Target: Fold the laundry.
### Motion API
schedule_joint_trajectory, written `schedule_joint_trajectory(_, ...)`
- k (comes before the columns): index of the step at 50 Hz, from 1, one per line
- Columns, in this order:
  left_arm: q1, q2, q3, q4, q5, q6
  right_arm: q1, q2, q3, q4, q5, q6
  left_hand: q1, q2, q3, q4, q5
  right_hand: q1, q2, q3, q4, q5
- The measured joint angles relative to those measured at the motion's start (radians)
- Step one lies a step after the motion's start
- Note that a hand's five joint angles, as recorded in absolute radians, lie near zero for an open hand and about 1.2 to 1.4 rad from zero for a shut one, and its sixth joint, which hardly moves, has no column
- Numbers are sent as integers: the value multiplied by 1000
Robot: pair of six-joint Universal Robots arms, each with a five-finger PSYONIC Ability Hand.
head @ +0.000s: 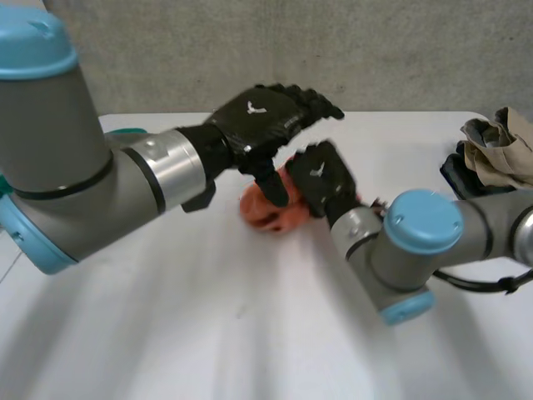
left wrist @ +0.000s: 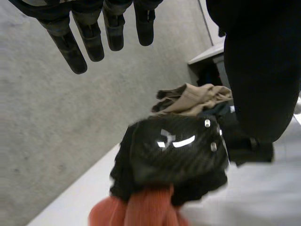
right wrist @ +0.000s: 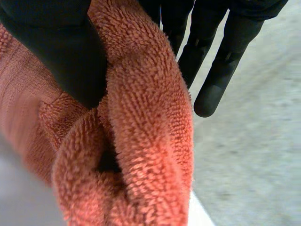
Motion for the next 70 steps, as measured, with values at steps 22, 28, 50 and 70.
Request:
schedule_joint_trajectory(22,25,25,19,35,-3,-7,-542,-99,-360,-128,-73,275,0,0,0,0,0,0,0,14,1,14)
schedule_joint_trajectory(28,22,23,5,35,-1,-7,-711,-15,-367,-132,-245,340,0,0,0,0,0,0,0,18,1,14)
schedule_joint_trajectory(50,8,32,-50,35,-2,0,-1074,166,-142,-138,-795,307,0,0,0,0,0,-213,-373,-364,-406,-265)
schedule_joint_trajectory(70,-23,74,-48,37,0,-10,-1075,-212,73,47,-453,296,0,0,0,0,0,-759,-916,-945,-988,-839)
